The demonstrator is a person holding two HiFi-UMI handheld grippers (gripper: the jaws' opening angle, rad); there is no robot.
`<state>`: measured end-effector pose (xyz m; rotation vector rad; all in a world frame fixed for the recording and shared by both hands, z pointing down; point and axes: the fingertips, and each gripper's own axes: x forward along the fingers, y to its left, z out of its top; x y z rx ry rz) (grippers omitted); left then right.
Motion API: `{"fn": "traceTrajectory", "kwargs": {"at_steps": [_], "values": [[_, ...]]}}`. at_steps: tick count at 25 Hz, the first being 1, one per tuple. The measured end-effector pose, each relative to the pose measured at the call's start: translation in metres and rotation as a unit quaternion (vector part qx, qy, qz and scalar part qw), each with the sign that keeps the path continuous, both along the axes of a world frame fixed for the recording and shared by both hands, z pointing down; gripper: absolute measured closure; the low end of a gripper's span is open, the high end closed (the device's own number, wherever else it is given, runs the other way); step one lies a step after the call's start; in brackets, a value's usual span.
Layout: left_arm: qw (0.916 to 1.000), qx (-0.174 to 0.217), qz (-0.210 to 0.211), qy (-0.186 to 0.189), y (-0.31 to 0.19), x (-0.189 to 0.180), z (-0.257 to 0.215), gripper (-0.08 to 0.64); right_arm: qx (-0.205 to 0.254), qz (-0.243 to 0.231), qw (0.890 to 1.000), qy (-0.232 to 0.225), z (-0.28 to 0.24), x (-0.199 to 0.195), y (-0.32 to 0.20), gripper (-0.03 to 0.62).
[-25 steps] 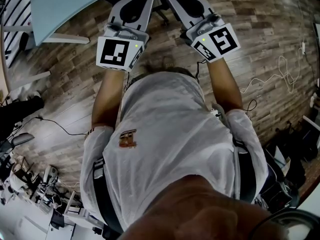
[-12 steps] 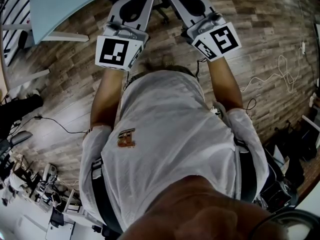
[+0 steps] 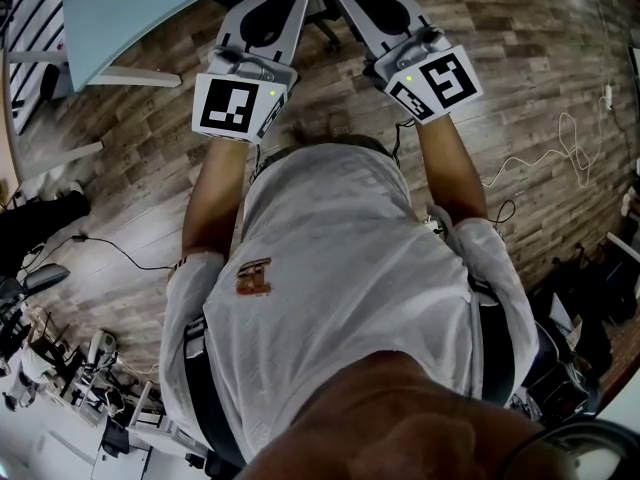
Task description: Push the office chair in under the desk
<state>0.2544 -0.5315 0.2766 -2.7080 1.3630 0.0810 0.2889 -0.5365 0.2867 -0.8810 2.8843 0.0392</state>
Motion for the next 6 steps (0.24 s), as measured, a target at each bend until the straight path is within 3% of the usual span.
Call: {"fn": "traceTrajectory", "kwargs": {"at_steps": [6], "values": [[1.0000, 0.000, -0.001, -0.001, 0.0002, 0.0020, -0.0004, 0.540, 0.000, -0.002, 1.000, 0.001, -0.0008, 0.0028, -0.0005, 0.557]]}}
